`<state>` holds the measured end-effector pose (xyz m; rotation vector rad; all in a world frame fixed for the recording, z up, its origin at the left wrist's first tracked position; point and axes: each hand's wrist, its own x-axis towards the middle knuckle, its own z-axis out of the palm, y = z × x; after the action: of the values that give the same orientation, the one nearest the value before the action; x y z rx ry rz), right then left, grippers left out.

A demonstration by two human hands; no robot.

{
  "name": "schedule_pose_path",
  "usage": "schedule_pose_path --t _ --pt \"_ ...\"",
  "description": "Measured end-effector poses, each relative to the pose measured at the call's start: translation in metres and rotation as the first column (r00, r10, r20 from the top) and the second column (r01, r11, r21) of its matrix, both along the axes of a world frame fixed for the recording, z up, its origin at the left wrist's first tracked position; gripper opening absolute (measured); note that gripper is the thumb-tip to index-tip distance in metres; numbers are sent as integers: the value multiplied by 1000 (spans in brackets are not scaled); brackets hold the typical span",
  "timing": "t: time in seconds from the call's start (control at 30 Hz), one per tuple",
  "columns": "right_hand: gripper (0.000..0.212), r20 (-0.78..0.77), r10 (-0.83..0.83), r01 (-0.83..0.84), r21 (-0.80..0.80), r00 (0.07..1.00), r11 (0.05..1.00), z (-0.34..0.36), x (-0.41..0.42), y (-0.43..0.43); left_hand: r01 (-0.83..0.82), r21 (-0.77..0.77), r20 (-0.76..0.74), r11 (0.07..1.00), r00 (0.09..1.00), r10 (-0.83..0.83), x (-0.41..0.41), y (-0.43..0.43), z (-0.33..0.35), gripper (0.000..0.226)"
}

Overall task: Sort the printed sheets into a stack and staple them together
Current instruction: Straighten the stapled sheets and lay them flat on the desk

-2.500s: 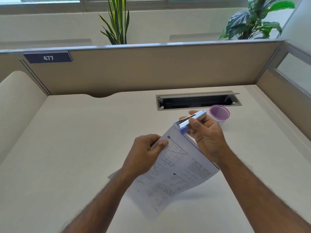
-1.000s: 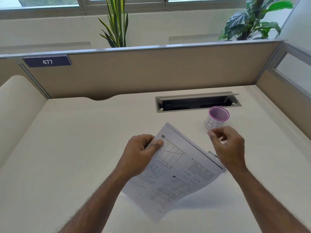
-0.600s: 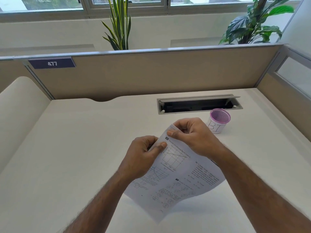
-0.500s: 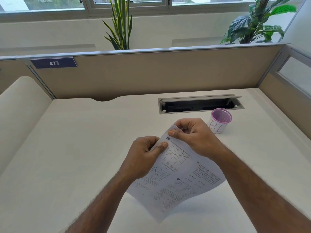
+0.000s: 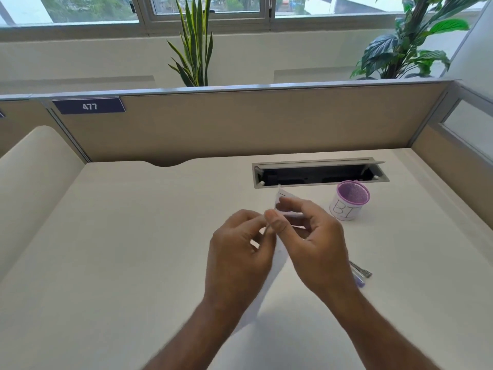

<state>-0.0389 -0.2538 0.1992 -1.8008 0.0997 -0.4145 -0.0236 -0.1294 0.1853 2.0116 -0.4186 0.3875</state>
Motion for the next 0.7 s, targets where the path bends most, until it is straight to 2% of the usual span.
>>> schedule_pose_path --t 0.1,0.17,0.23,0.33,0.4,0.47,0.5,0.57,0.6,0.7 --pt "15 67 -8 0 111 998 994 10 -1 4 -11 84 79 996 997 4 -11 -10 3 29" --pt "19 66 -36 29 99 997 995 13 0 1 -28 159 98 987 995 13 -17 -14 2 50" --pt "21 33 -30 26 143 999 989 17 2 -4 -31 160 99 987 995 15 -19 -13 -1 62" --pt "21 -33 54 -40 340 998 940 24 7 -14 -102 -36 20 994 995 102 -1 5 -12 60" --pt "20 -79 123 -69 488 989 870 29 10 -20 -216 -194 -180 957 967 182 23 25 -25 71" --pt "20 -108 185 -76 630 977 773 32 11 -25 -219 -288 -426 932 901 80 43 46 -38 85" --pt "20 -114 208 -80 669 971 739 33 11 -26 -169 -365 -492 915 870 -36 49 54 -46 82" --pt "21 -114 231 -90 692 966 716 34 11 -29 -104 -529 -528 842 817 -231 53 67 -57 60" --pt "21 -108 237 -97 695 965 712 34 10 -30 -84 -573 -508 815 817 -273 53 72 -60 52" --pt "25 -87 245 -127 663 966 738 32 7 -33 -48 -594 -427 803 865 -264 50 81 -69 53"
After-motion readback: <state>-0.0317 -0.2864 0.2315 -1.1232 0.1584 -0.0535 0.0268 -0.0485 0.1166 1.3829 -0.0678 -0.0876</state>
